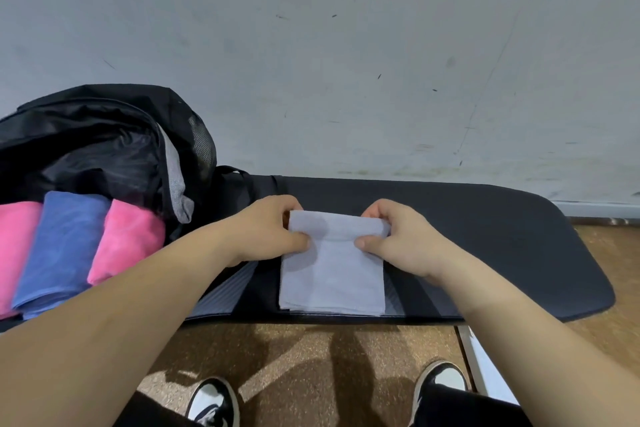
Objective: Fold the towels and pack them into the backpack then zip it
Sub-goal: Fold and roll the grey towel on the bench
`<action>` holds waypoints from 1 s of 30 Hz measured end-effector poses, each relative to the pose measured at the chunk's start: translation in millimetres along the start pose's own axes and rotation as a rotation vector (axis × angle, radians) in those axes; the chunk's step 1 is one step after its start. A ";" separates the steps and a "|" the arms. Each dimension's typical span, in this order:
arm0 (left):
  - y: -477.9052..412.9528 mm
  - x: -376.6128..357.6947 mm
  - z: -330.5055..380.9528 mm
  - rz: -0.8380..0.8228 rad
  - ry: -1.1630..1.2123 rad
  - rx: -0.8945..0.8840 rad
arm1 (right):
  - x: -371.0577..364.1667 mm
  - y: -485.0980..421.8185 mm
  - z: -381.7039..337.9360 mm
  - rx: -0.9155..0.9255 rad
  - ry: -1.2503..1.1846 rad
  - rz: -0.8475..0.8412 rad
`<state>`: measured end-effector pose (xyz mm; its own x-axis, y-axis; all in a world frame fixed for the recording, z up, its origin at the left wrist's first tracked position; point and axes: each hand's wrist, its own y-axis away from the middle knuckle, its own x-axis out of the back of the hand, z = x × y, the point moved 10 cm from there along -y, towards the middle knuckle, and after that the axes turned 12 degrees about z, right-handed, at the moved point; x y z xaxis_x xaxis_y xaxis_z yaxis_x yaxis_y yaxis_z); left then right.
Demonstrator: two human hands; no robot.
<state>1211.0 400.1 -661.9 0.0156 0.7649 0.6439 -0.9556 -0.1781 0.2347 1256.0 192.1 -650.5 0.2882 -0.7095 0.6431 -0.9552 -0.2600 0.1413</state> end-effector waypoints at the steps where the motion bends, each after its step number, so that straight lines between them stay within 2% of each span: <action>1: 2.5 2.2 3.0 0.008 0.000 -0.024 | 3.7 0.8 -2.0 0.001 -0.026 0.020; 6: 11.2 10.2 5.1 0.013 -0.064 -0.120 | 1.1 8.4 -10.8 0.095 0.046 -0.031; 11: 13.6 24.0 15.0 0.102 -0.024 -0.231 | 19.6 13.0 -22.6 0.197 0.105 0.215; 13: 19.5 22.2 16.9 0.107 -0.080 -0.268 | 17.9 16.9 -23.7 0.243 0.128 0.265; 15: 30.2 14.6 17.6 0.079 -0.147 -0.320 | 10.5 21.3 -21.1 0.282 0.168 0.241; 18: 43.4 10.0 23.4 0.097 -0.116 -0.415 | 5.2 28.7 -18.7 0.360 0.210 0.167; 23: 52.9 10.0 29.5 0.126 -0.167 -0.441 | 2.0 48.0 -18.8 0.484 0.230 0.031; 27: 53.4 1.5 21.8 0.131 -0.188 -0.333 | -0.8 62.2 -16.1 0.470 0.278 -0.065; 30: 50.2 -9.1 11.0 0.092 -0.297 -0.243 | -3.0 61.7 -18.9 0.454 0.302 -0.031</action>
<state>1166.2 377.3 -648.0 -0.0228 0.5341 0.8451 -0.9983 -0.0581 0.0098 1194.9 190.6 -629.5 0.2205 -0.4948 0.8406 -0.8024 -0.5820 -0.1321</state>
